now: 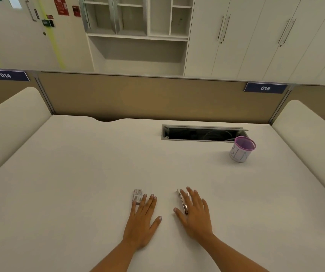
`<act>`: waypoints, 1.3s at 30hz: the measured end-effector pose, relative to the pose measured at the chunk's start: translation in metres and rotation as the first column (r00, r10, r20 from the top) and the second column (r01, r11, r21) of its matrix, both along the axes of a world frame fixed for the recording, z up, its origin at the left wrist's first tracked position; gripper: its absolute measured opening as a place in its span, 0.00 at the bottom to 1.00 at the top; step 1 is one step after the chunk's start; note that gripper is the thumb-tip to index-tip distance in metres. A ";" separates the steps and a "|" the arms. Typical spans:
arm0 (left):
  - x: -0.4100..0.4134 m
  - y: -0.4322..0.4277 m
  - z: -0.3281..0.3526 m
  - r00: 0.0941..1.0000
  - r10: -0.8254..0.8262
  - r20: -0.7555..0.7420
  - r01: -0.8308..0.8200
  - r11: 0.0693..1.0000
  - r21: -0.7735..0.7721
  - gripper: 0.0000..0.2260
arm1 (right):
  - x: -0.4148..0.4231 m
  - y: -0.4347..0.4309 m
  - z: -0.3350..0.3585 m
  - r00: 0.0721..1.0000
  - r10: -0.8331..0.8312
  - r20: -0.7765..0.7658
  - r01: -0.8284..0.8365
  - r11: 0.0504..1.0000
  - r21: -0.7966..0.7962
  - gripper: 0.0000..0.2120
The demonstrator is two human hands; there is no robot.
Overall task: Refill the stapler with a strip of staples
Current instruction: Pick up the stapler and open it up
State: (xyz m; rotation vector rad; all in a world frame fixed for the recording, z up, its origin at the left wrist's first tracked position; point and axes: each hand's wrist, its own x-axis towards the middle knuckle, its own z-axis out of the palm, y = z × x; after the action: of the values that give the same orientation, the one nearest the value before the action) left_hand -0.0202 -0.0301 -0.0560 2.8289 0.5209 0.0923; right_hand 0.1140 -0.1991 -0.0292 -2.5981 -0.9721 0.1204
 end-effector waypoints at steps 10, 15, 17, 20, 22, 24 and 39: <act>-0.002 0.000 0.000 1.000 -0.009 0.022 0.009 1.000 0.002 0.30 | 0.004 0.018 0.012 0.958 -0.239 -0.158 0.260 0.957 0.127 0.16; 0.001 -0.001 0.002 0.994 0.012 0.105 -0.010 1.000 -0.021 0.30 | 0.013 0.015 0.018 0.932 -0.211 -0.293 0.273 0.943 0.188 0.14; 0.006 -0.001 0.008 0.985 0.040 0.170 -0.028 0.997 -0.073 0.30 | 0.015 0.014 0.027 0.880 -0.229 -0.416 0.358 0.895 0.266 0.14; 0.021 0.001 0.027 0.959 0.132 0.251 -0.060 0.960 -0.273 0.29 | 0.014 0.014 0.046 0.808 -0.190 -0.557 0.458 0.798 0.392 0.15; 0.032 -0.001 0.047 0.930 0.266 0.253 -0.126 0.878 -0.461 0.28 | 0.011 0.015 0.062 0.777 -0.113 -0.619 0.472 0.755 0.455 0.14; 0.042 -0.002 0.071 0.910 0.380 0.167 -0.191 0.741 -0.644 0.27 | 0.008 0.016 0.078 0.753 -0.035 -0.657 0.472 0.725 0.503 0.10; 0.059 -0.024 0.174 0.776 0.559 0.292 0.143 0.295 -0.945 0.10 | -0.014 0.028 0.137 0.773 0.226 -0.594 0.276 0.722 0.634 0.14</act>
State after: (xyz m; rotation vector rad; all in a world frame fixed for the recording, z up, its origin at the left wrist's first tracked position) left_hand 0.0385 -0.0544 0.1181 1.3650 0.5509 0.5212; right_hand 0.0997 -0.1710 0.1083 -1.6552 -0.5504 0.4976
